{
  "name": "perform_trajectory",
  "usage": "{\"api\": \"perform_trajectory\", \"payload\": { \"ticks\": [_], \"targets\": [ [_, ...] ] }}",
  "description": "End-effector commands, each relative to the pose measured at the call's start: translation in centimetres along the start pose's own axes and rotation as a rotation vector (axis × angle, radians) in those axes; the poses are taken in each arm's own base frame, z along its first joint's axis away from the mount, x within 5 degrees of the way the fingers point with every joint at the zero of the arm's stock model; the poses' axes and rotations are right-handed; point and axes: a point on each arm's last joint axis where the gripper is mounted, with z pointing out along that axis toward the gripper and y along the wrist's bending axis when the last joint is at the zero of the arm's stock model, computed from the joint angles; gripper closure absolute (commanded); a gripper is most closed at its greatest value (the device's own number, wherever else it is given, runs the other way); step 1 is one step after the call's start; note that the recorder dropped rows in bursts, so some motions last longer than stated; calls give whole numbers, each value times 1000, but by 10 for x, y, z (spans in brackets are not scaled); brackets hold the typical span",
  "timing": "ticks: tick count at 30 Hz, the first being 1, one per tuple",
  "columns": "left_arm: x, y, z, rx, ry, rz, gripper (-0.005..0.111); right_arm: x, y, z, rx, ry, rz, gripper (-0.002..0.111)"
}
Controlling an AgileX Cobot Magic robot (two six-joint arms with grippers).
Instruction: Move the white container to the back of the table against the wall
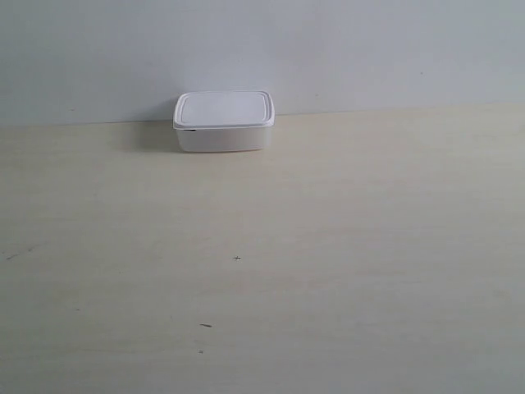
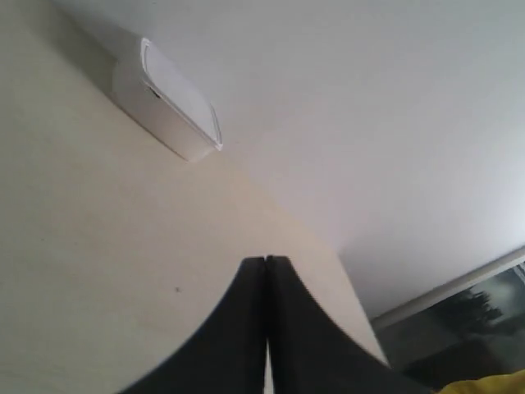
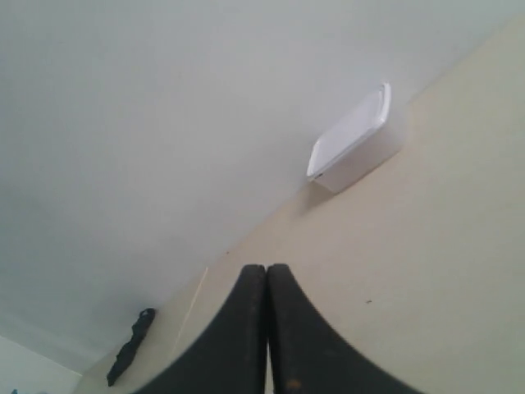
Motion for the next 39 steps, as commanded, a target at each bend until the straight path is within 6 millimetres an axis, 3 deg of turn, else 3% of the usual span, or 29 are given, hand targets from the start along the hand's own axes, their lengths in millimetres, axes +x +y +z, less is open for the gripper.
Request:
{"api": "perform_trajectory", "payload": {
  "ticks": [1, 4, 12, 21, 31, 36, 39],
  "targets": [
    [3, 6, 0, -55, 32, 151, 107, 11, -16, 4, 37, 16, -44, 108],
    [4, 10, -1, -95, 53, 258, 107, 11, -17, 4, 48, 29, -171, 108],
    [5, 13, -1, -126, 72, 394, 107, 10, -18, 4, 60, 13, -303, 108],
    [7, 12, -1, -117, 90, 311, 107, 13, -17, 4, 39, 46, -179, 108],
    [10, 15, -2, -143, 127, 320, 107, 17, -18, 3, 45, 93, -177, 108],
    [6, 16, -2, -149, 96, 432, 107, 14, -22, 3, 84, 74, -518, 108],
    [6, 16, -2, -147, 99, 522, 107, 10, -21, 3, 85, 36, -566, 108]
  ]
}}
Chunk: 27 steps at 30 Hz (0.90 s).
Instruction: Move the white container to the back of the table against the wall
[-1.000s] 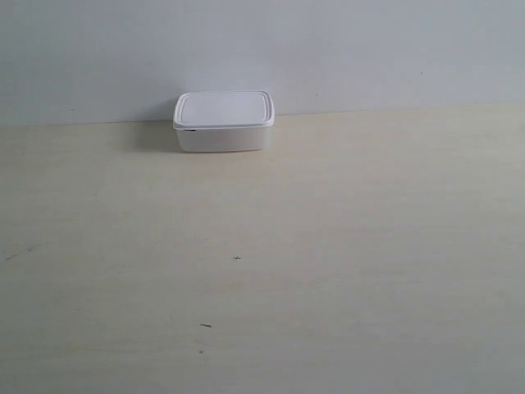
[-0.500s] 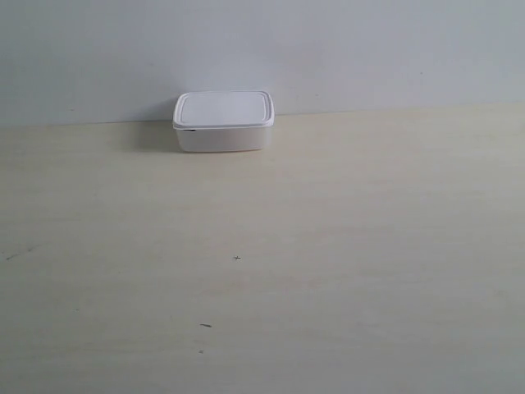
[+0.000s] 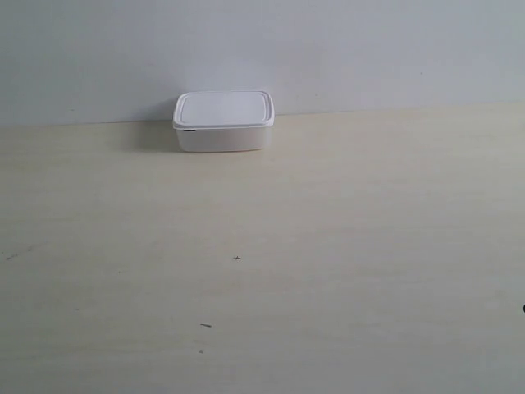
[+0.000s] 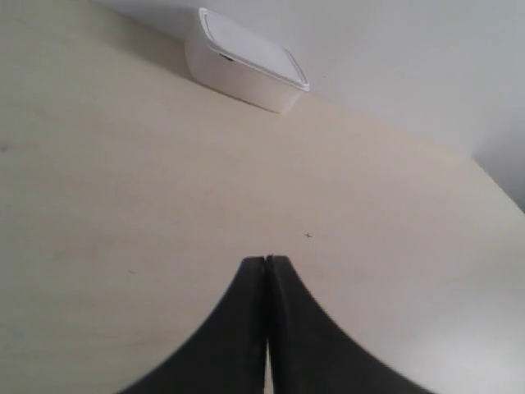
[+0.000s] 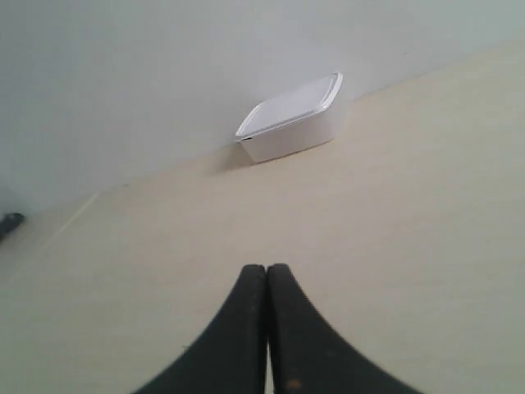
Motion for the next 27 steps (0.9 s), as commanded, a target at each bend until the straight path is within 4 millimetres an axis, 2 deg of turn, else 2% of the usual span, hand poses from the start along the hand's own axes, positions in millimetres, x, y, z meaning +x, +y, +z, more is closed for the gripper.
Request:
{"api": "perform_trajectory", "payload": {
  "ticks": [1, 8, 13, 17, 27],
  "targets": [
    [-2, 1, 0, -4, -30, 143, 107, -4, -3, 0, 26, -57, -145, 108],
    [-8, -3, 0, 14, -107, 363, 107, -9, -3, -1, 39, -105, -219, 108],
    [-5, -1, 0, -2, -71, 497, 107, 2, -7, 0, 63, 23, -340, 108],
    [0, 2, 0, -18, 1, 626, 107, 2, -8, 0, 75, 33, -492, 108],
    [0, 2, 0, -18, 1, 624, 107, 2, -8, 0, 74, 33, -477, 108]
  ]
}}
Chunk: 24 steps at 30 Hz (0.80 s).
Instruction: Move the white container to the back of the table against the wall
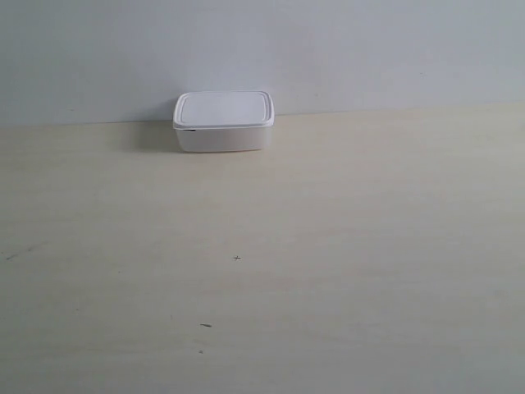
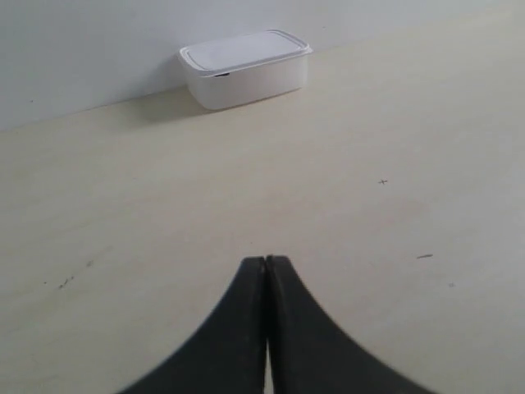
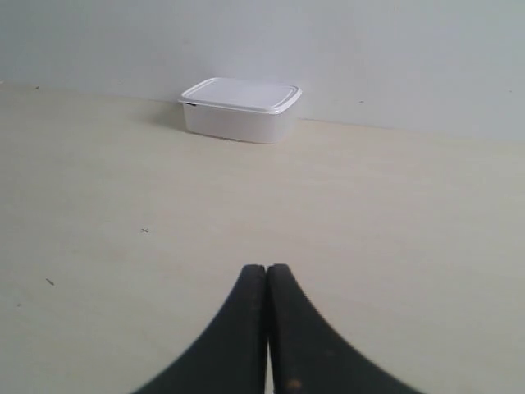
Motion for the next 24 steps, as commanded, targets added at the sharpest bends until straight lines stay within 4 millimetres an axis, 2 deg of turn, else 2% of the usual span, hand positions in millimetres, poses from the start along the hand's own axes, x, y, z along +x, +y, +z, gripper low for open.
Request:
{"api": "perform_trajectory", "payload": {
  "ticks": [1, 13, 24],
  "targets": [
    [0, 0, 0, -5, -6, 6, 107, 1, 0, 0, 0, -1, -13, 108],
    [0, 1, 0, -19, -6, 2, 107, 1, 0, 0, 0, -1, -11, 108],
    [2, 18, -2, -327, 10, -84, 107, 1, -7, 0, 129, -1, 17, 108]
  ]
}}
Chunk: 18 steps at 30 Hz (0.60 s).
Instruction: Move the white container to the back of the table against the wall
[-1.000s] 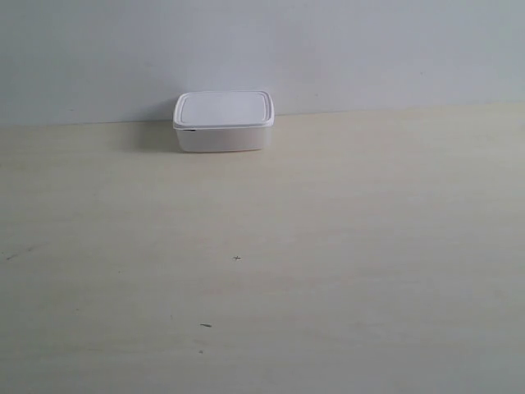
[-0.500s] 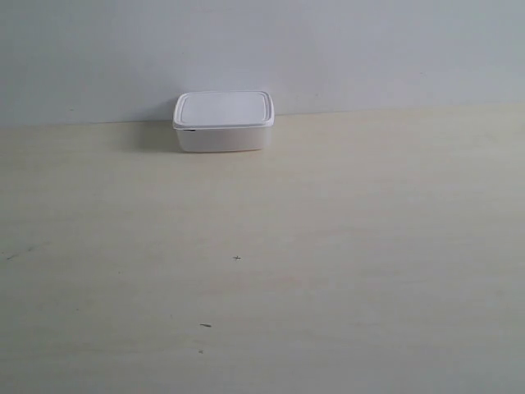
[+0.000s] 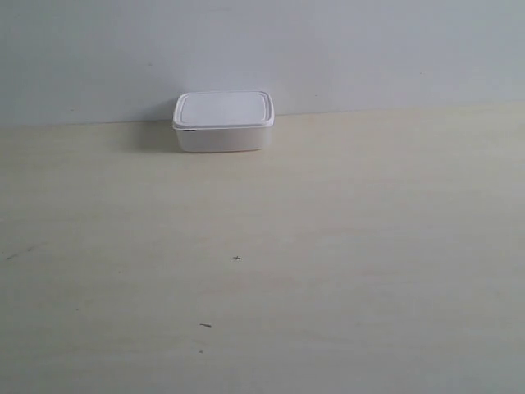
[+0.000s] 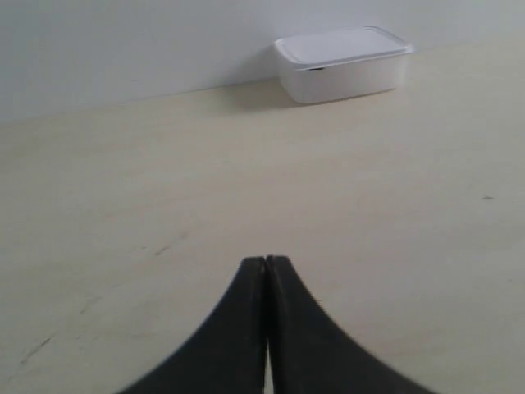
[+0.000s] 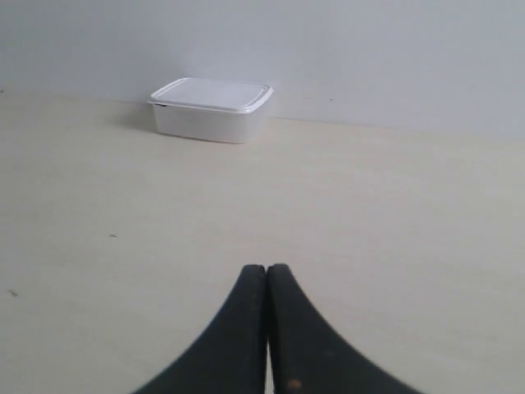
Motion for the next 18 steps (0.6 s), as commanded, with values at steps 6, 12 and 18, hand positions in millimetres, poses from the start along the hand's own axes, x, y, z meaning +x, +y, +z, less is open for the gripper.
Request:
{"api": "perform_trajectory", "payload": {
  "ticks": [6, 12, 18],
  "targets": [
    [1, 9, 0, -159, 2, -37, 107, 1, -7, 0, 117, -4, 14, 108],
    [1, 9, 0, -159, 2, -37, 107, 1, -7, 0, 122, -4, 18, 108],
    [1, 9, 0, -159, 2, -37, 107, 1, -7, 0, 122, -4, 15, 108]
  ]
}}
